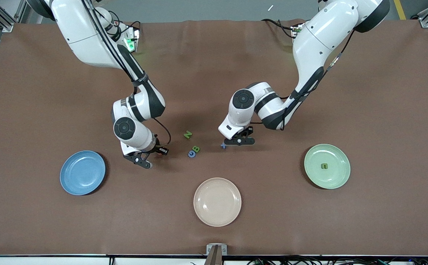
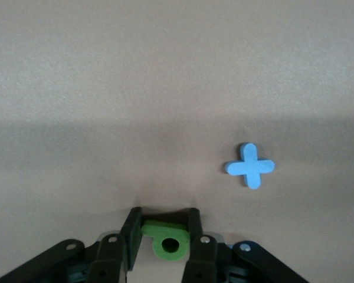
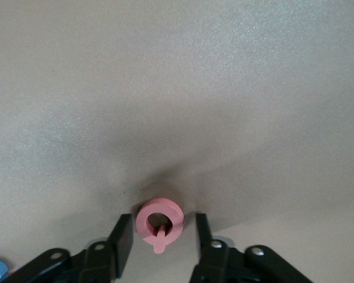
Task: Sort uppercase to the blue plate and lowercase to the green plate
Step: 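Carry the b to the green plate while the right gripper carries the Q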
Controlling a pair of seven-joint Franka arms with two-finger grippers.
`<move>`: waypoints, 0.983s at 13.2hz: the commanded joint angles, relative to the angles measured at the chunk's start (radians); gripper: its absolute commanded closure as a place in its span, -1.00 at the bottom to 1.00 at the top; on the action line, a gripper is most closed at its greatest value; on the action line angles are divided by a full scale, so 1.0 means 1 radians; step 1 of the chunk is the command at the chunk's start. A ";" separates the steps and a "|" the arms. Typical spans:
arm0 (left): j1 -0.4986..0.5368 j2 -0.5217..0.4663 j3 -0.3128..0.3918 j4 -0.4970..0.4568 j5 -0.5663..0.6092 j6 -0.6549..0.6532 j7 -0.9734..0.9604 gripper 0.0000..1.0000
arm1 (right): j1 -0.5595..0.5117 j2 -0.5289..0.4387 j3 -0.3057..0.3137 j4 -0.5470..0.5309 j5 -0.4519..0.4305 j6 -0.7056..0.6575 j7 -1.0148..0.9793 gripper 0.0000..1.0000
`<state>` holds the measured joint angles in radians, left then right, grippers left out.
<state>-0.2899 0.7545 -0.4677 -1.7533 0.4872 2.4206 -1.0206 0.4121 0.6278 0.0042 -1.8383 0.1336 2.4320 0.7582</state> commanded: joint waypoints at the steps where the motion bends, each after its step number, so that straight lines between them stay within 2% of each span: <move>1: 0.032 -0.061 0.001 0.000 0.007 -0.076 0.002 0.88 | -0.009 -0.003 0.007 -0.005 -0.015 0.016 -0.003 -0.05; 3: 0.104 -0.101 -0.002 -0.003 0.007 -0.086 0.054 0.90 | -0.009 -0.002 0.007 -0.005 -0.015 0.021 -0.005 -0.04; 7: 0.213 -0.162 -0.006 -0.014 0.005 -0.087 0.189 0.90 | -0.007 0.000 0.007 -0.007 -0.015 0.035 -0.005 0.18; 9: 0.341 -0.181 -0.061 -0.035 0.005 -0.087 0.264 0.90 | -0.007 0.000 0.007 -0.007 -0.015 0.035 -0.005 0.39; 11: 0.533 -0.181 -0.155 -0.063 0.005 -0.087 0.409 0.90 | -0.009 0.000 0.007 -0.007 -0.015 0.033 -0.006 0.61; 13: 0.654 -0.175 -0.198 -0.069 0.005 -0.087 0.557 0.89 | -0.013 -0.002 0.005 -0.001 -0.017 0.019 -0.032 0.73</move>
<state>0.2581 0.5992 -0.6158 -1.7838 0.4872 2.3323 -0.5668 0.4120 0.6312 0.0041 -1.8378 0.1327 2.4582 0.7527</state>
